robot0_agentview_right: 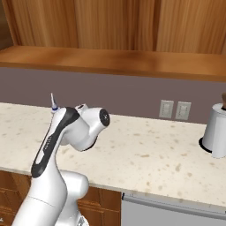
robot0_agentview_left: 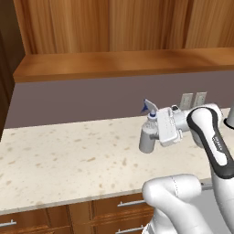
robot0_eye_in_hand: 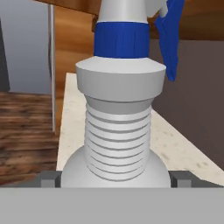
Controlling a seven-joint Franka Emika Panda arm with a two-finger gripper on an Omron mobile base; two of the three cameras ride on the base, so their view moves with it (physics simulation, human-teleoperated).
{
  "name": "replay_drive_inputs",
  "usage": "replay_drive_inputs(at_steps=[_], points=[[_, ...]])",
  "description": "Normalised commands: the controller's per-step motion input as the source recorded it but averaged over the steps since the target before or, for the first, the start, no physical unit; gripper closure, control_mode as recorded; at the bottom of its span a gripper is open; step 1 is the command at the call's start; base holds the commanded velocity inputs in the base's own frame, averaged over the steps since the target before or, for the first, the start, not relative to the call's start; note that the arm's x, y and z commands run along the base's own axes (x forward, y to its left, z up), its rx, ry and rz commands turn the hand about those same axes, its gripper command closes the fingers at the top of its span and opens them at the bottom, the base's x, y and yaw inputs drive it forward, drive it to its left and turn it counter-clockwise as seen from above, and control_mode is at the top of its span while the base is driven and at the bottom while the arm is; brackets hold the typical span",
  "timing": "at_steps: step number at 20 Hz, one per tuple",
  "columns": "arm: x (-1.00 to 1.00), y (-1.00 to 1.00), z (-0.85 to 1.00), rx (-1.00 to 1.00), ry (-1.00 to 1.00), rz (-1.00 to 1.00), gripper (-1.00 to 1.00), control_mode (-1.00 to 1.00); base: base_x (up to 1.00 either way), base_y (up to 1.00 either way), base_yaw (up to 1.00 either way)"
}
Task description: Move the cutting board and knife to the sink. Then move spray from the cabinet to the counter.
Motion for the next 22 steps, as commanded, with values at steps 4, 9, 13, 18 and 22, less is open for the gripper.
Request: replay_drive_inputs(at_steps=[4,9,13,18,22], points=[[0.62,-0.04,-0.47,0.00,0.00,0.09,1.00,-1.00,0.00,0.00,0.00],[0.60,-0.01,-0.31,0.00,0.00,0.07,1.00,-1.00,0.00,0.00,0.00],[0.53,0.00,-0.32,-0.02,0.00,0.02,1.00,-1.00,0.00,0.00,0.00],[0.49,0.00,-0.38,-0.04,0.00,0.00,1.00,-1.00,0.00,0.00,0.00],[0.46,0.00,-0.41,-0.02,0.00,0.00,1.00,-1.00,0.00,0.00,0.00]])
